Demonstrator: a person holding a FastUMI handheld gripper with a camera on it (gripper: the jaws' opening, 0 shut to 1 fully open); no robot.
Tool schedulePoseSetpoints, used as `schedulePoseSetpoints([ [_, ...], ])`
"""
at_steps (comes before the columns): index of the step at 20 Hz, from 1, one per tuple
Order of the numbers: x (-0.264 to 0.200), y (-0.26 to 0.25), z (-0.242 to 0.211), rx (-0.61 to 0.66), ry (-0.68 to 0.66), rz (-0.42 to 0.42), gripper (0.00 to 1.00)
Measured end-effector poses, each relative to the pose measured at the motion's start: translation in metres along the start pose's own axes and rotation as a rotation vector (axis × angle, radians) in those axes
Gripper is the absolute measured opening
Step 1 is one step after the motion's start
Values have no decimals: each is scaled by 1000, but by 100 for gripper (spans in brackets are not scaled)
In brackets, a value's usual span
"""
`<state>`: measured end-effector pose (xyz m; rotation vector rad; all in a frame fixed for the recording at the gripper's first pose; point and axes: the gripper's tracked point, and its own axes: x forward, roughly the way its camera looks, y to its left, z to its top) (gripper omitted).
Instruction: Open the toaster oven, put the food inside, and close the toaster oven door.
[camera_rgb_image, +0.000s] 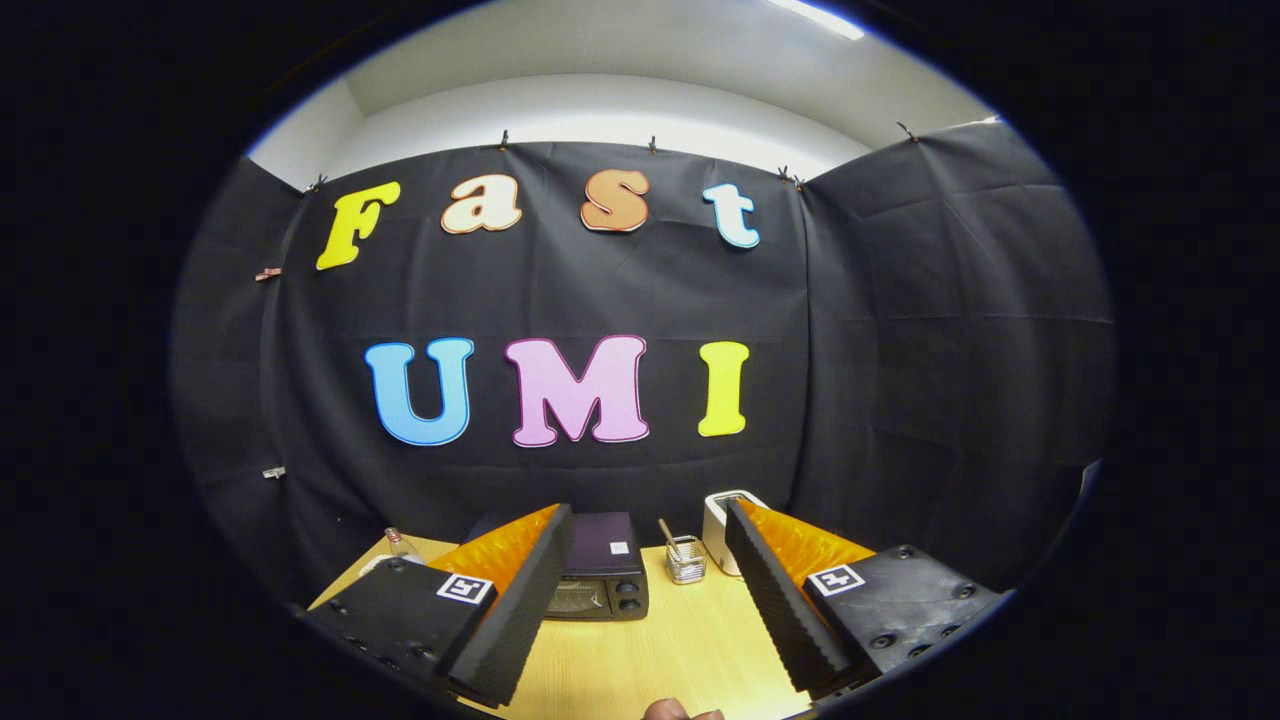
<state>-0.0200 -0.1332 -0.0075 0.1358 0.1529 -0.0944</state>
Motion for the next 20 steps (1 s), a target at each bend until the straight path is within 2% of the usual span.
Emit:
schedulePoseSetpoints([
  [5, 13, -3, 6, -19, -41, 16, 98],
  [11, 27, 16, 3, -48, -43, 75, 98],
  [20, 21, 20, 10, -45, -38, 115, 98],
])
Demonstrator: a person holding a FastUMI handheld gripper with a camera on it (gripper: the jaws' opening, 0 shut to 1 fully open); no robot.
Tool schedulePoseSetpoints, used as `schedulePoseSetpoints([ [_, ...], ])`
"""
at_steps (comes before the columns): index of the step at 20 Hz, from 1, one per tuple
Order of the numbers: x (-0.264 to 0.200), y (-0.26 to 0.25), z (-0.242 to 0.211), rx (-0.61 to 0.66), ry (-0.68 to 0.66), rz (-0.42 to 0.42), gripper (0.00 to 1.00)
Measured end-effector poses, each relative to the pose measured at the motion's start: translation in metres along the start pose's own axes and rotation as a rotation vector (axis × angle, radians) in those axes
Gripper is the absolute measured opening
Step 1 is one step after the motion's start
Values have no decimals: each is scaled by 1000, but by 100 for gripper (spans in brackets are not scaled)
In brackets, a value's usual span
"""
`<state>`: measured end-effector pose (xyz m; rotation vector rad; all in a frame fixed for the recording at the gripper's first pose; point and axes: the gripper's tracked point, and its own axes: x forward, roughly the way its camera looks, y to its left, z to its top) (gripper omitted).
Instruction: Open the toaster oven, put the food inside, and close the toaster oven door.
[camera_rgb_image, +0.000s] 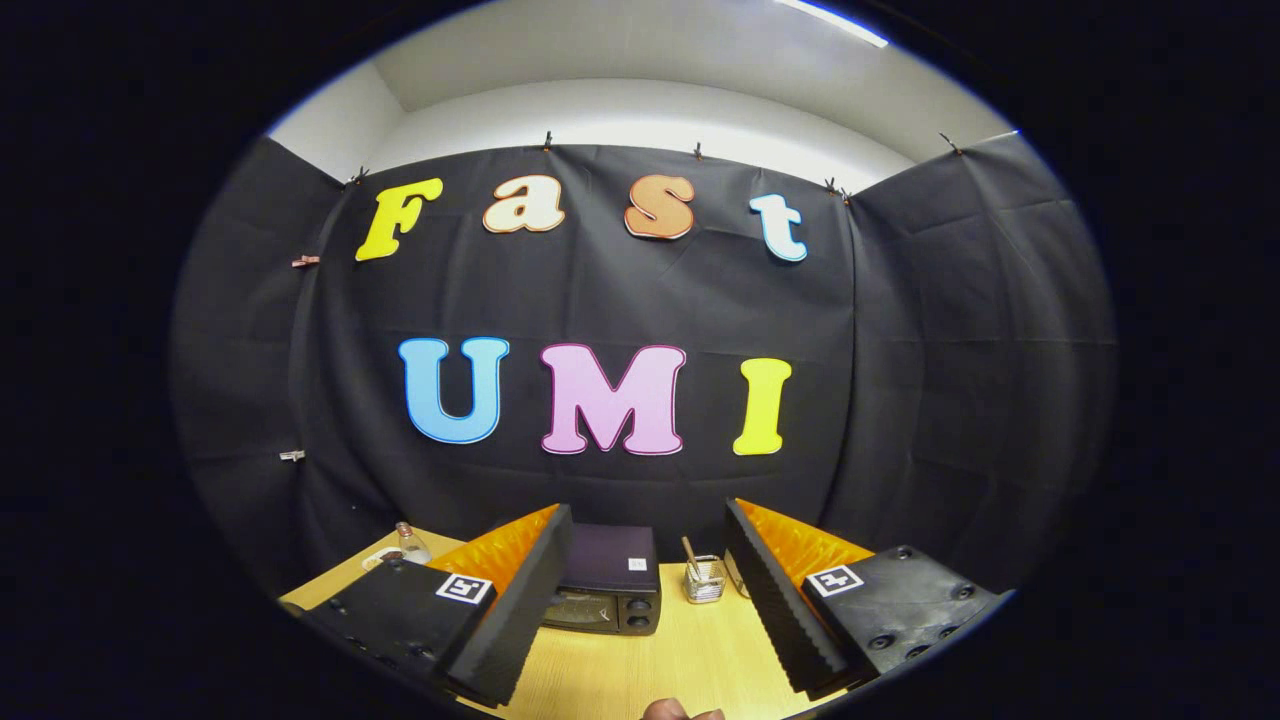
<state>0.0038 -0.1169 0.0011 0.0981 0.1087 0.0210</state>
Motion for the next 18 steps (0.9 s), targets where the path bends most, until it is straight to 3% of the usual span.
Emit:
schedulePoseSetpoints([
  [7, -1, -19, 10, 31, -13, -27, 98],
  [18, -1, -27, -1, 41, 6, 7, 98],
])
